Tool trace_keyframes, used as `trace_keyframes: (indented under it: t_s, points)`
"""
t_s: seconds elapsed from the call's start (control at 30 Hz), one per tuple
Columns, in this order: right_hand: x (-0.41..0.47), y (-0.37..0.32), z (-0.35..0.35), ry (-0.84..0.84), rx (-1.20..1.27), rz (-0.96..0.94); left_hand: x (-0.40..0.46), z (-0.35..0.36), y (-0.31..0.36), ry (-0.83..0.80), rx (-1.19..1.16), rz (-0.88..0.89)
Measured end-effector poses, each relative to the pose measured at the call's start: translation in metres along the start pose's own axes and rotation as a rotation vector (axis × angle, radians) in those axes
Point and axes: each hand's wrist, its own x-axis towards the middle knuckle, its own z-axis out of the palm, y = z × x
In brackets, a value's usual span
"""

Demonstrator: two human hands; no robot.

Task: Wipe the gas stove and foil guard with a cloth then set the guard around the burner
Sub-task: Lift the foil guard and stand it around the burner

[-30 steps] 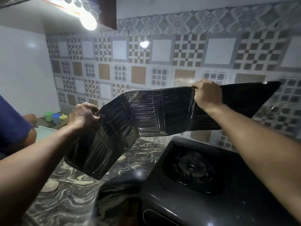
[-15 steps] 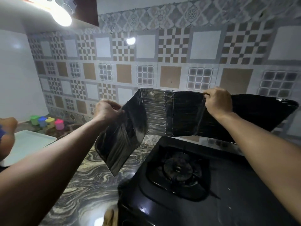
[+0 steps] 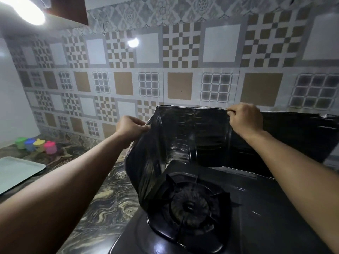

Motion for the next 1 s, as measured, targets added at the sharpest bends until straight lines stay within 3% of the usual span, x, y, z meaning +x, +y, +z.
trace_keyframes:
  t_s: [0.23,0.37,0.57,0.73,1.0]
  points:
    - [-0.004,0.029,0.027,-0.428,-0.175,0.179,0.009,0.034,-0.015,-0.105,0.073,-0.051]
    - [-0.007,0.056,0.036,-0.414,-0.222,0.204,0.017,0.046,-0.030,-0.188,0.021,-0.087]
    - [-0.003,0.071,0.027,-0.513,-0.327,0.157,0.024,0.030,-0.036,-0.642,0.186,-0.279]
    - [0.006,0.074,0.023,-0.532,-0.366,0.119,0.025,0.035,-0.017,-0.708,0.059,-0.356]
    - [0.003,0.069,0.034,-0.557,-0.376,0.113,0.021,0.047,-0.014,-0.735,0.056,-0.456]
